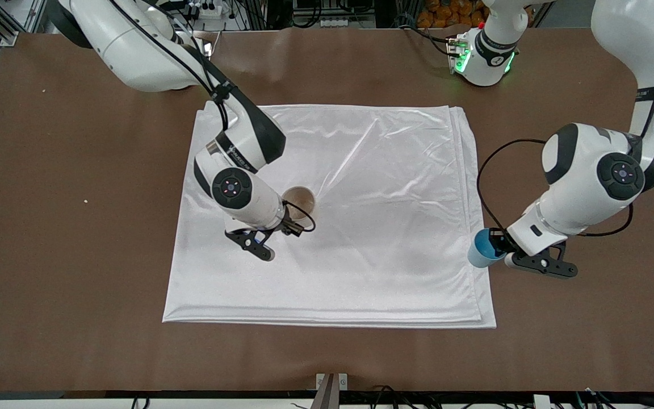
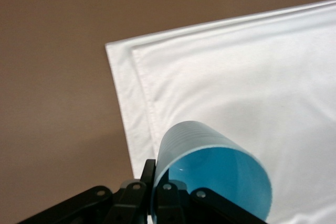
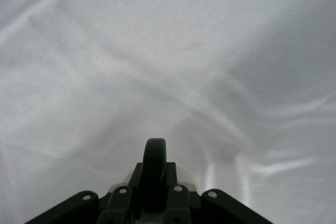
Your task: Place blue cup into white mug on cloth
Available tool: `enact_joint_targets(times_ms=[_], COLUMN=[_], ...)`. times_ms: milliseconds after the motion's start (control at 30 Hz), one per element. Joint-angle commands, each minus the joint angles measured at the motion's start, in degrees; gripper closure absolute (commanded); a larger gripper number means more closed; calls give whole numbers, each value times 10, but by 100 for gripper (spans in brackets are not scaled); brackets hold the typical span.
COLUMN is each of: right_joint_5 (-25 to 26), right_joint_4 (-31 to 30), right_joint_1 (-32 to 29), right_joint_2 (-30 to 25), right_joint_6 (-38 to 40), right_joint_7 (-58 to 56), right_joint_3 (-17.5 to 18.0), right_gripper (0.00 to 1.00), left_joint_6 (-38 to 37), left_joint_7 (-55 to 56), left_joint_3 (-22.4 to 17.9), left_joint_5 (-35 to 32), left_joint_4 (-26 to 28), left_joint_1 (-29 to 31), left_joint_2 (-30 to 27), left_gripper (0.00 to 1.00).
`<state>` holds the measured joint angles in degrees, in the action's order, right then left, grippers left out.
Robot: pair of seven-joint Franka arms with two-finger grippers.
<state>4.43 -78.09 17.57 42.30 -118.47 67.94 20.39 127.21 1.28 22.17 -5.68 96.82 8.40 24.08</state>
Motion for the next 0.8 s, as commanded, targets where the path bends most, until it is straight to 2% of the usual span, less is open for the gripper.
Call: enact_joint_targets(times_ms=[0,133,400,600,633,667,700,767], right_joint_5=[13,15,15,15,14,13,12,9], right_joint_4=[0,1,1,1,1,1,1,1], right_joint_1=[25,42,112,129,129,128,127,122], right_joint_2=[14,26,45,59,60,60,60,60], right_joint_6=[-33,-45,-72,-96,-99,-99,-99,-99], right_joint_7=[54,79,97,112,114,115,114,114], right_joint_3=[-3,-10,-76,-92,-92,-92,-92,-91], right_gripper=[100,100,100,100,98,90,79,47], left_joint_6=[-20,-22,-39,-40,-39,-40,-40,-40], left_joint_7=[23,35,115,134,143,153,165,188], left_joint_3=[16,18,16,17,17,17,17,16], left_joint_5=[-13,-13,-14,-14,-14,-14,-14,-14], left_joint_4=[-12,-18,-31,-31,-31,-31,-31,-31], left_joint_1=[-14,-22,-82,-97,-104,-110,-117,-129], left_joint_2=[-1,-1,1,3,3,3,3,5], left_gripper=[100,100,100,100,100,100,100,100])
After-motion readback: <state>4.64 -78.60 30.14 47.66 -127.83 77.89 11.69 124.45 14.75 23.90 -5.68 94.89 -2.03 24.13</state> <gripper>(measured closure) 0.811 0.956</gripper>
